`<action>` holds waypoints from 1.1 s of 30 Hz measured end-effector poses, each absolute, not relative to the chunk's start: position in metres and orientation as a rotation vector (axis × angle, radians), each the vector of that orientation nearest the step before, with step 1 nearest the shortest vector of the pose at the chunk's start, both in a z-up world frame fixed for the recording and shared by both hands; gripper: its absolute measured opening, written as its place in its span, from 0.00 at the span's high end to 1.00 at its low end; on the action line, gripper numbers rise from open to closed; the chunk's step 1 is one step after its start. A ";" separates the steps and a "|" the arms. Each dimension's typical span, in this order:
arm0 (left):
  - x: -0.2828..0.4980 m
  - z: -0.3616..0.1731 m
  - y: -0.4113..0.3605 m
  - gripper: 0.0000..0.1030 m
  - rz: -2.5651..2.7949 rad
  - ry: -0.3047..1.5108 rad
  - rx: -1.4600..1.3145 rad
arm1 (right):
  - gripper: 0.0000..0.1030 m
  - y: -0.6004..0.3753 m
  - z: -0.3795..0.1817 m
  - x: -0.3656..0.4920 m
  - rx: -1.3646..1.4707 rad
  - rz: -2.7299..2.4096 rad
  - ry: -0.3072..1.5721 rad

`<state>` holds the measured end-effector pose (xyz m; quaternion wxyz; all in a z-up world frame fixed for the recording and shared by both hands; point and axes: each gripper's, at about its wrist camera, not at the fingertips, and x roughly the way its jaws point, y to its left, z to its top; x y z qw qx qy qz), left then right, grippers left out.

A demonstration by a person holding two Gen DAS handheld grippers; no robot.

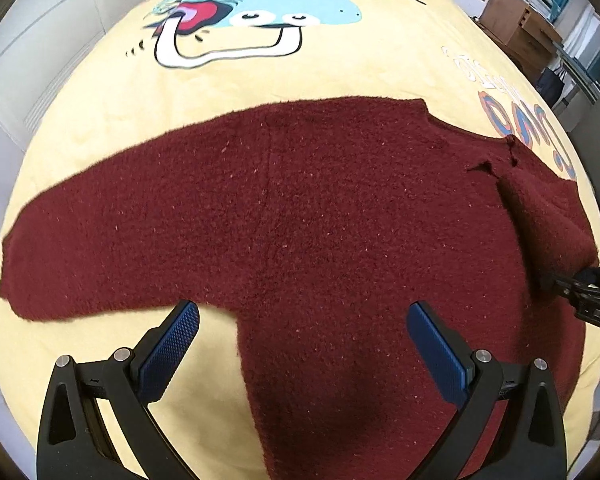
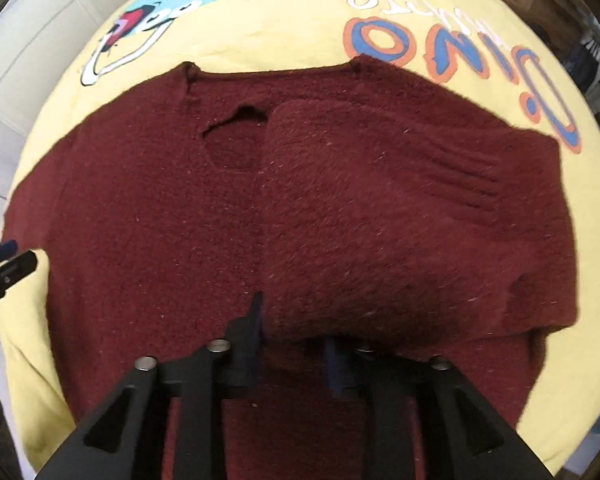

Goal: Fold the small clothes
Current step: 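Lay the sleeve across the sweater body and open the right tool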

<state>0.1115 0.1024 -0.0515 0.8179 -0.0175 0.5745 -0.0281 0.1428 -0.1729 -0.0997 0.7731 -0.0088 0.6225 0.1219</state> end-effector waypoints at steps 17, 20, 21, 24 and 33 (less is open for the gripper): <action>0.122 -0.048 0.002 0.01 -0.271 1.228 0.152 | 0.16 -0.293 -0.087 0.099 0.025 0.075 1.309; 0.125 -0.040 -0.038 0.01 -0.335 1.197 0.233 | 0.16 -0.315 -0.090 0.094 0.067 0.045 1.317; 0.125 -0.039 -0.051 0.01 -0.359 1.190 0.253 | 0.16 -0.321 -0.091 0.093 0.078 0.035 1.319; 0.126 -0.036 -0.096 0.01 -0.447 1.165 0.338 | 0.16 -0.337 -0.092 0.088 0.096 0.013 1.319; 0.127 -0.072 -0.185 0.01 -0.580 1.204 0.519 | 0.16 -0.368 -0.100 0.078 0.147 -0.010 1.327</action>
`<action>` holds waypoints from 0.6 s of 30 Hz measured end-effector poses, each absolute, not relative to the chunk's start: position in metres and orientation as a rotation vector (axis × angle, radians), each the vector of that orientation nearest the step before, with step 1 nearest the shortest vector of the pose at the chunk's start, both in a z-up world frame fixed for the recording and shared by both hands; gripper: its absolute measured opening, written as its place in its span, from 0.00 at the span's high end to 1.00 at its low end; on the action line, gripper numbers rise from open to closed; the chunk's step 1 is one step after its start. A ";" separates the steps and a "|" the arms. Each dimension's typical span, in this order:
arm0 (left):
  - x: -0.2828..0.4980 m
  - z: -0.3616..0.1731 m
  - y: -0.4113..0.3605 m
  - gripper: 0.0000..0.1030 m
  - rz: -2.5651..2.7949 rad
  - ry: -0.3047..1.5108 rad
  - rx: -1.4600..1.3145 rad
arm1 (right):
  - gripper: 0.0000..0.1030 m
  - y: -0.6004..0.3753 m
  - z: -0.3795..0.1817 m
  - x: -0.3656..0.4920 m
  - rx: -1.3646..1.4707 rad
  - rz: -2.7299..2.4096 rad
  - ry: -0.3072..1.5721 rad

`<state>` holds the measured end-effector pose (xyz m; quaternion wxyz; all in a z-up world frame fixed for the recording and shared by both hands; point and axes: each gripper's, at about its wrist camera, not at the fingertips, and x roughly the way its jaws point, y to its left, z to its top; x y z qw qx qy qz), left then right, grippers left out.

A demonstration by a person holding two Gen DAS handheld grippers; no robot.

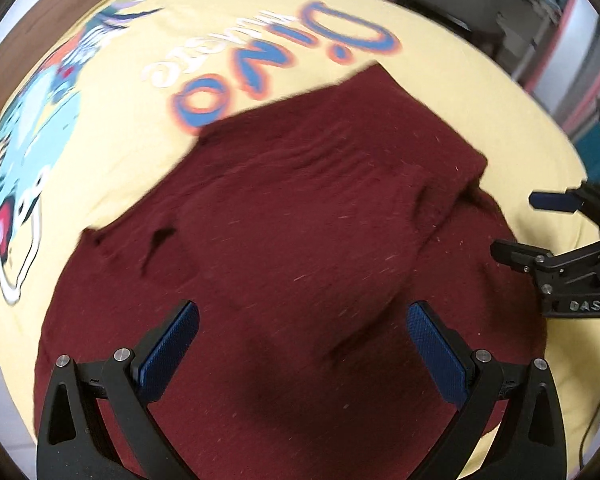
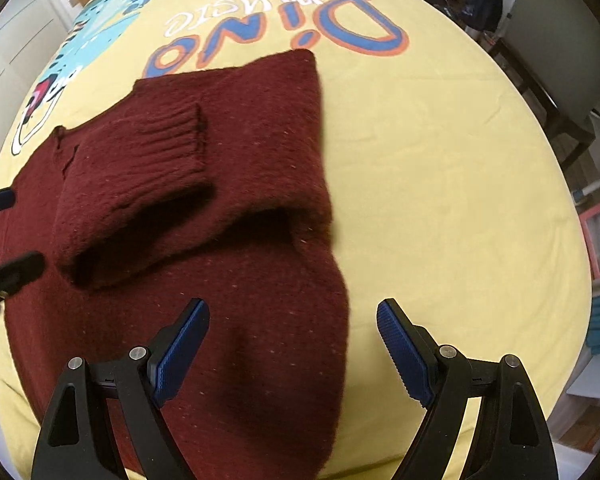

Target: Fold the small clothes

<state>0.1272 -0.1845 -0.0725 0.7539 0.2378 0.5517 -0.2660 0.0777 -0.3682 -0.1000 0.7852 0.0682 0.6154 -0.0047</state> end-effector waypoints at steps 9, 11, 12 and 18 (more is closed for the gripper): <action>0.166 -0.111 -0.209 0.50 -0.541 1.291 0.560 | 0.16 -0.375 -0.112 0.074 0.183 -0.001 1.348; 0.178 -0.111 -0.203 0.80 -0.544 1.314 0.523 | 0.16 -0.375 -0.114 0.072 0.189 0.002 1.351; 0.182 -0.111 -0.199 0.84 -0.541 1.318 0.506 | 0.16 -0.375 -0.115 0.073 0.189 0.003 1.353; 0.203 -0.079 -0.145 0.86 -0.503 1.238 0.343 | 0.16 -0.374 -0.113 0.081 0.182 0.007 1.343</action>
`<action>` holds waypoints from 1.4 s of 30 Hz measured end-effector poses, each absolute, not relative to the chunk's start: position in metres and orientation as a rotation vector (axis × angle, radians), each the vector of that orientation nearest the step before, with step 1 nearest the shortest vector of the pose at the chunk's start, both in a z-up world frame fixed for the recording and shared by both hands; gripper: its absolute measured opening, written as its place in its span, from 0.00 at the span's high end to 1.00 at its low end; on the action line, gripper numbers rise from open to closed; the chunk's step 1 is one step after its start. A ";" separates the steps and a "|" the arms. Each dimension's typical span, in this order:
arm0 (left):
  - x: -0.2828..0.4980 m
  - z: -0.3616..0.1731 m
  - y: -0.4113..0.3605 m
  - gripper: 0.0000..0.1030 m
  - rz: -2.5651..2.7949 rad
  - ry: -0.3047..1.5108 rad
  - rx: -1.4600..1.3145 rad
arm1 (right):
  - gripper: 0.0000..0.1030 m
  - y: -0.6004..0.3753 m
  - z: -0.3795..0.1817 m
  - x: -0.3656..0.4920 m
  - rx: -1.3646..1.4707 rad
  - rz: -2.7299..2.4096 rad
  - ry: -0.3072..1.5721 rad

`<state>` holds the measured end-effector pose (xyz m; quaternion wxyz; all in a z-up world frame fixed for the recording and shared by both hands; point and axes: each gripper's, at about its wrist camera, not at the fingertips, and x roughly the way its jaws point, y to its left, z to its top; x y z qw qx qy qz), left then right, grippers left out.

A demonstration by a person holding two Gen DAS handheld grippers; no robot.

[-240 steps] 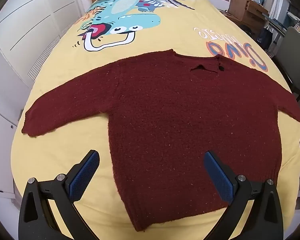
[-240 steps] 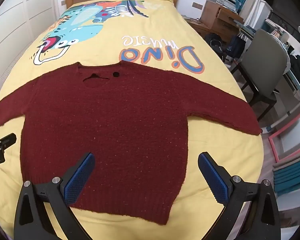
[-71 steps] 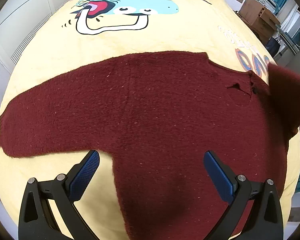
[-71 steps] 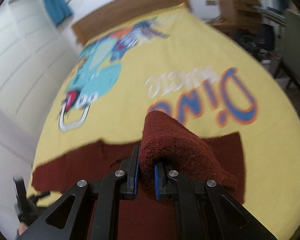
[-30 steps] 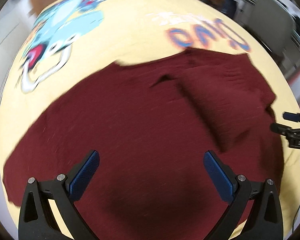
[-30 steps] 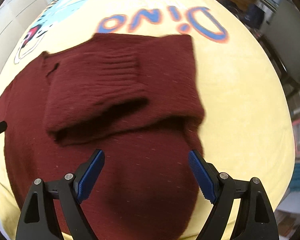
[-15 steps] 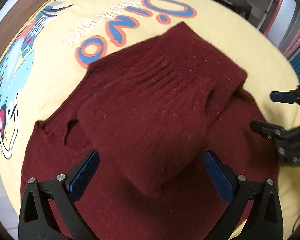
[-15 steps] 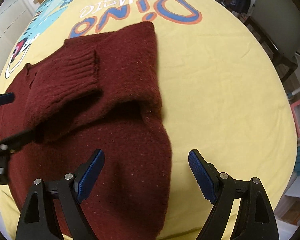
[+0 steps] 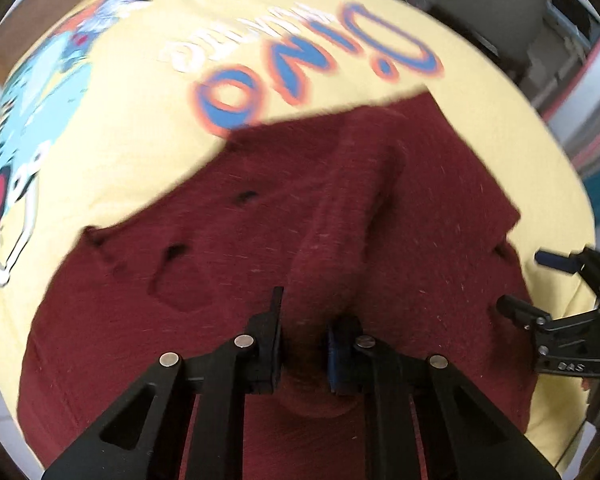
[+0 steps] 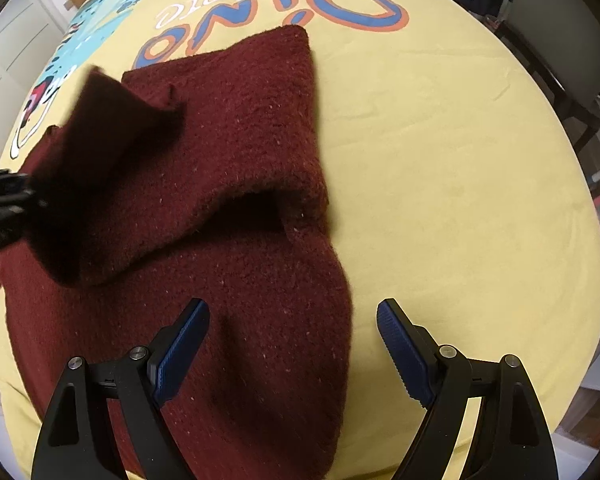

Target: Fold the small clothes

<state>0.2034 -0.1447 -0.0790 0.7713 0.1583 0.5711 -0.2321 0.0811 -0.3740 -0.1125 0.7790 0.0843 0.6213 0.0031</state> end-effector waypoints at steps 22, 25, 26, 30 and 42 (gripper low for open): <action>0.207 -0.069 -0.053 0.46 -0.419 1.278 -0.047 | 0.16 -0.354 -0.121 0.100 0.178 0.041 1.346; 0.202 -0.061 -0.076 0.24 -0.466 1.250 0.029 | 0.16 -0.362 -0.121 0.099 0.185 0.027 1.344; 0.201 -0.060 -0.084 0.20 -0.482 1.249 0.047 | 0.16 -0.363 -0.121 0.098 0.188 0.024 1.343; 0.192 -0.062 -0.118 0.15 -0.521 1.247 0.186 | 0.16 -0.371 -0.124 0.096 0.196 0.011 1.346; 0.180 -0.112 -0.195 0.16 -0.561 1.268 0.491 | 0.16 -0.380 -0.134 0.086 0.211 -0.001 1.371</action>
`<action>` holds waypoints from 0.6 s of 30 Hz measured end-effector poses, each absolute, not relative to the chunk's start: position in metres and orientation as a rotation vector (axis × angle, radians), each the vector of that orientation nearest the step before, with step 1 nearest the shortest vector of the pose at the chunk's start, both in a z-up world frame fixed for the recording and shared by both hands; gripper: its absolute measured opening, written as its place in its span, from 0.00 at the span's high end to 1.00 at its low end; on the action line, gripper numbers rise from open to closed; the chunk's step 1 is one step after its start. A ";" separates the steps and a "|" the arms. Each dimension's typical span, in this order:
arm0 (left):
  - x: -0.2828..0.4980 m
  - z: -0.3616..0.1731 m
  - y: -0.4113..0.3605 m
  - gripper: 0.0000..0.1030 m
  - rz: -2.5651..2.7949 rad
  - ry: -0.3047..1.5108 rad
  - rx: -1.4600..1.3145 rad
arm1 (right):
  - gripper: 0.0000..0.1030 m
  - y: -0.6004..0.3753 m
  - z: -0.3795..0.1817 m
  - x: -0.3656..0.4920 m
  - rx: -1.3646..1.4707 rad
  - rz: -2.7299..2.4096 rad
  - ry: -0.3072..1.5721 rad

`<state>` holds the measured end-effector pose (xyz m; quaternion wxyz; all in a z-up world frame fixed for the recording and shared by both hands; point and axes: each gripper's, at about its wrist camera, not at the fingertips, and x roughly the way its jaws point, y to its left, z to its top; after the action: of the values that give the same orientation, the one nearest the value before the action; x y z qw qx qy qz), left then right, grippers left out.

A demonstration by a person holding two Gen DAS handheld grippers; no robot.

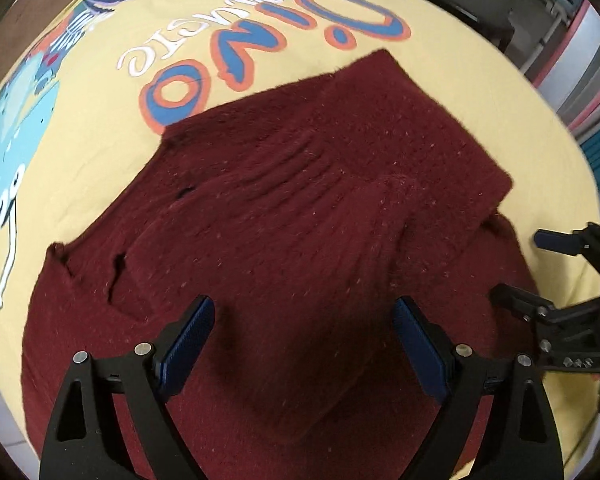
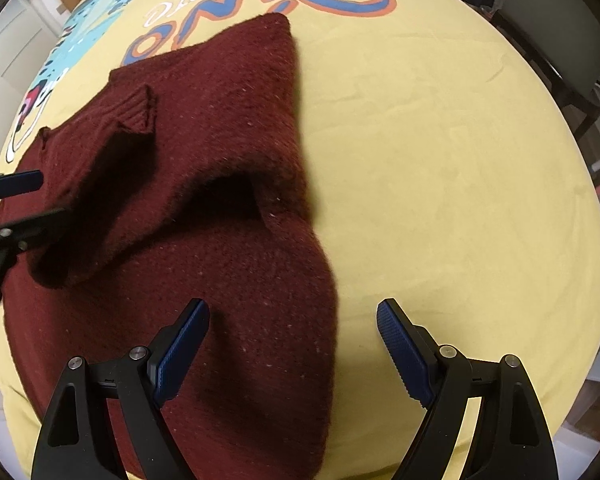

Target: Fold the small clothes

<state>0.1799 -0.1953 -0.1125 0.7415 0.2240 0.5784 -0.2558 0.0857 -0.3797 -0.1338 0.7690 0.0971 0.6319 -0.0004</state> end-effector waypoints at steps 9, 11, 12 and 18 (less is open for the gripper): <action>0.192 -0.115 -0.170 0.89 -0.498 1.250 0.426 | 0.16 -0.381 -0.141 0.090 0.218 -0.011 1.381; 0.196 -0.099 -0.144 0.89 -0.459 1.196 0.345 | 0.16 -0.380 -0.142 0.090 0.213 -0.012 1.380; 0.198 -0.093 -0.130 0.89 -0.435 1.176 0.299 | 0.16 -0.383 -0.143 0.089 0.211 -0.012 1.381; 0.193 -0.079 -0.041 0.89 -0.273 1.112 0.064 | 0.16 -0.381 -0.144 0.085 0.213 -0.002 1.379</action>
<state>0.1934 -0.0405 -0.0785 0.8401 0.0301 0.5260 -0.1292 0.0852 -0.3809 -0.1445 0.7665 0.0980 0.6347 -0.0011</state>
